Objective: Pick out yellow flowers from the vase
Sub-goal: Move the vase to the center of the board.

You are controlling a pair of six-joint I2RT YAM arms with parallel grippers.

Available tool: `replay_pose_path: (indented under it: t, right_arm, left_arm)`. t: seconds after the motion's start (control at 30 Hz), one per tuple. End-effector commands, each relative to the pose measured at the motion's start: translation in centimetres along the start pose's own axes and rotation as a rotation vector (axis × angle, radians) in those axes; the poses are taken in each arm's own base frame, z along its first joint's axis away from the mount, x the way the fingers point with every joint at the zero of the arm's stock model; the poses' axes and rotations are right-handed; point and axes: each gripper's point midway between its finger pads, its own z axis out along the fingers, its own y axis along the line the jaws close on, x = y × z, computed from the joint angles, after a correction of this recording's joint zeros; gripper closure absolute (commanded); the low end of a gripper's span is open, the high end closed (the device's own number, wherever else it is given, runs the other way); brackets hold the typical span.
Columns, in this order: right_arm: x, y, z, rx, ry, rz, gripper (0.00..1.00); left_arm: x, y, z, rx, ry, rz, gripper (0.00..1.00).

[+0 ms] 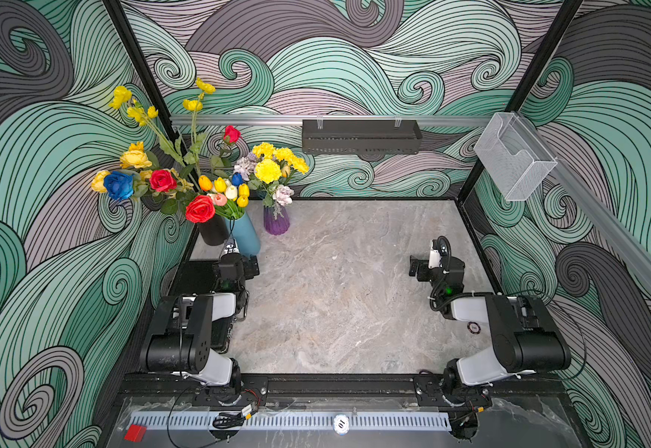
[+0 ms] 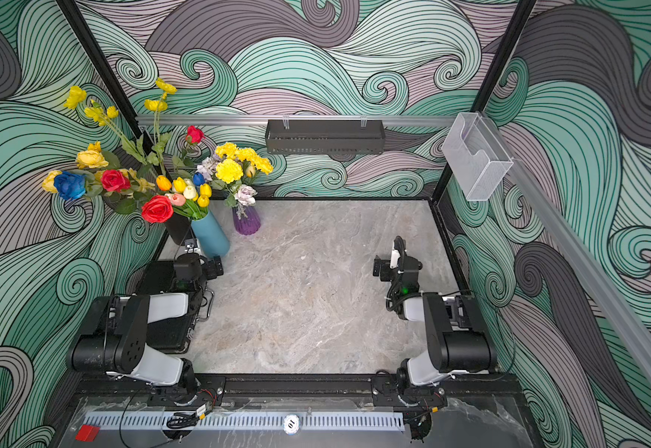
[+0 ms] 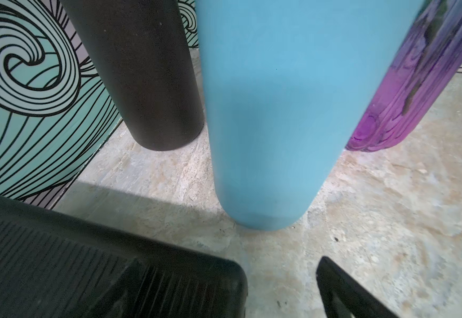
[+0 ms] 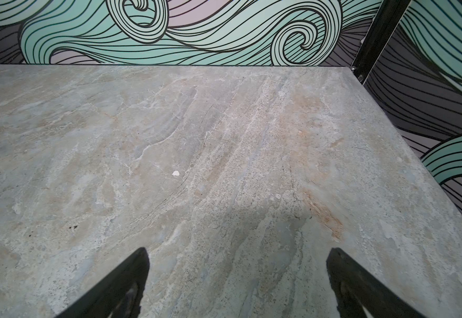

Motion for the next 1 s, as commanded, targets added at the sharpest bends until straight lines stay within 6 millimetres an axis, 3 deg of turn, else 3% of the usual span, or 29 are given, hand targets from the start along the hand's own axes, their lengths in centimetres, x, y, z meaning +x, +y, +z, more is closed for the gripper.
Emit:
replay_pose_path:
  t: [0.0,0.13,0.27,0.37,0.5,0.6,0.77,0.97]
  right_arm:
    - [-2.6,0.9,-1.5,0.011,-0.056,-0.069,0.01]
    - [-6.7,1.7,-3.9,-0.001,-0.105,-0.046,0.01]
    - [-11.1,2.8,-6.9,-0.087,-0.181,0.085,0.01]
    - [-13.2,3.3,-8.8,-0.144,-0.191,0.191,0.01]
    - [-15.7,5.8,-11.8,-0.340,-0.298,0.261,0.01]
    - [-16.1,6.2,-12.8,-0.388,-0.308,0.361,0.01]
    - [-15.0,6.0,-12.1,-0.367,-0.255,0.380,0.01]
    - [-13.6,6.7,-11.2,-0.389,-0.218,0.363,0.01]
  left_arm:
    - [-4.1,0.8,-2.8,-0.068,-0.106,-0.013,0.01]
    - [-6.4,1.8,-6.1,-0.138,-0.130,-0.164,0.01]
    - [-8.6,0.7,-8.3,-0.091,-0.150,-0.265,0.01]
    - [-9.3,0.1,-9.4,-0.031,-0.136,-0.356,0.02]
    - [-9.0,0.0,-10.2,-0.011,-0.083,-0.520,0.01]
    - [-9.2,-2.0,-9.8,0.096,-0.079,-0.499,0.01]
    - [-9.6,-6.3,-9.2,0.297,-0.009,-0.412,0.02]
    - [-8.5,-11.3,-7.8,0.416,0.062,-0.247,0.01]
